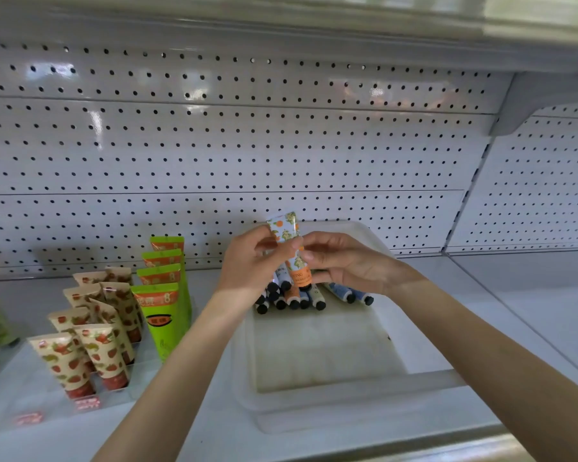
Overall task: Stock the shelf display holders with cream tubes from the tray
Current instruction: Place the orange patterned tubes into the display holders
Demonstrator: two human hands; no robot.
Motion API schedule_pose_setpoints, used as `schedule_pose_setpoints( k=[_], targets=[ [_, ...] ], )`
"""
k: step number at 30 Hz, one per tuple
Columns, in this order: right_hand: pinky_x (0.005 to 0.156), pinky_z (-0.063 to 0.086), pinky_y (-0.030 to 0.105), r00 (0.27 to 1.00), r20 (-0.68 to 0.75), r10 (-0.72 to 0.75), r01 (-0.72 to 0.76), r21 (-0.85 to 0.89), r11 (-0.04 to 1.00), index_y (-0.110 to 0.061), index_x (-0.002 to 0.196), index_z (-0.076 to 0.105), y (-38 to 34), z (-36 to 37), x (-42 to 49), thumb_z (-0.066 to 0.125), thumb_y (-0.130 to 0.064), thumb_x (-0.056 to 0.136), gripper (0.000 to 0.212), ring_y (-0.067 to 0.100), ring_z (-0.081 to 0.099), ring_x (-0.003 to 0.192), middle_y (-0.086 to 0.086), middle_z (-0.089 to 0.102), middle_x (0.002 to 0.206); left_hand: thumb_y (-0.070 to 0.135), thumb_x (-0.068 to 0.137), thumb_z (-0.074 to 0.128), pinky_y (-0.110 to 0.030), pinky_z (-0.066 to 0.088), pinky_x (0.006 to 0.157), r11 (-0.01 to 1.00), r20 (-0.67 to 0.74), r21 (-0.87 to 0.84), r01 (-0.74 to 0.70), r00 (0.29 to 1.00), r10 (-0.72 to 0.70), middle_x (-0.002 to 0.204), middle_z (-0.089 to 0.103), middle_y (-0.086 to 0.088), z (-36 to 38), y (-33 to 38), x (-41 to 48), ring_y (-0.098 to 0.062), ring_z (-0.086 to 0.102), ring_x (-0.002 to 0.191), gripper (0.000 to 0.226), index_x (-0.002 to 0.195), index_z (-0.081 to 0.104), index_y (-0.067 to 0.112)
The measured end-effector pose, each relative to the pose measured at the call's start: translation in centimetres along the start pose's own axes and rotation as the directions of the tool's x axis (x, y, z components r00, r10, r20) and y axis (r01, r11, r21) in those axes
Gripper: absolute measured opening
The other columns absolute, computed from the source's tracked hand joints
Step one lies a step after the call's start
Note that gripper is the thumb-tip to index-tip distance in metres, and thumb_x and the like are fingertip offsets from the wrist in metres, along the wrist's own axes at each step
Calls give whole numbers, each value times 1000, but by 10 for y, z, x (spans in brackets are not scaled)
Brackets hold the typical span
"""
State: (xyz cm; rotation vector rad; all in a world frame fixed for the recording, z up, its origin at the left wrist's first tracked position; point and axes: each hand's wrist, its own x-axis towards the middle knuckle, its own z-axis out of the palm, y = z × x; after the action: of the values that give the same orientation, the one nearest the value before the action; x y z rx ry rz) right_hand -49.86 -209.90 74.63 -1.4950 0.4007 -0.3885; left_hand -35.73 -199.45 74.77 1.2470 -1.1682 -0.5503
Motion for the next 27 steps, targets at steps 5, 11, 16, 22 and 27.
schedule_pose_setpoints(
  k=[5,11,16,22,27],
  targets=[
    [86,54,32,943,-329,-50,81,84,993,-12,98,64,-11,-22,-5,56,-26,87,20,18,63,102,0,67,104,8,83,66,-11,50,66,996,-37,-79,-30,999,27,88,68,8,-6,2,2,4,64,75,14,90,65,20],
    [82,53,30,809,-588,-22,-65,-127,990,-9,101,62,3,-45,3,55,-12,94,10,19,58,100,4,63,100,10,86,61,-35,55,80,989,-27,-143,46,998,-50,95,68,-1,-14,-1,1,-17,66,90,12,92,61,21],
    [91,50,31,810,-586,-18,-378,-545,748,-14,103,61,21,-61,26,55,-10,92,13,19,57,97,5,61,109,11,86,61,-39,57,77,977,-3,-188,102,995,-104,96,66,-2,-18,-2,1,-16,66,89,12,94,61,21],
    [98,41,34,874,-486,-24,-466,-851,242,-8,130,45,47,-75,43,51,-16,94,37,25,50,117,10,51,132,11,85,62,-33,59,67,976,0,-193,98,995,-100,91,67,-4,-22,-7,1,-13,68,81,10,91,62,19],
    [95,42,35,892,-453,3,-448,-881,151,-10,125,51,59,-75,48,58,-27,91,39,26,49,111,10,49,124,13,84,63,-31,59,67,979,9,-179,95,995,-95,89,68,0,-25,-10,0,-8,68,79,9,89,62,21]
  ],
)
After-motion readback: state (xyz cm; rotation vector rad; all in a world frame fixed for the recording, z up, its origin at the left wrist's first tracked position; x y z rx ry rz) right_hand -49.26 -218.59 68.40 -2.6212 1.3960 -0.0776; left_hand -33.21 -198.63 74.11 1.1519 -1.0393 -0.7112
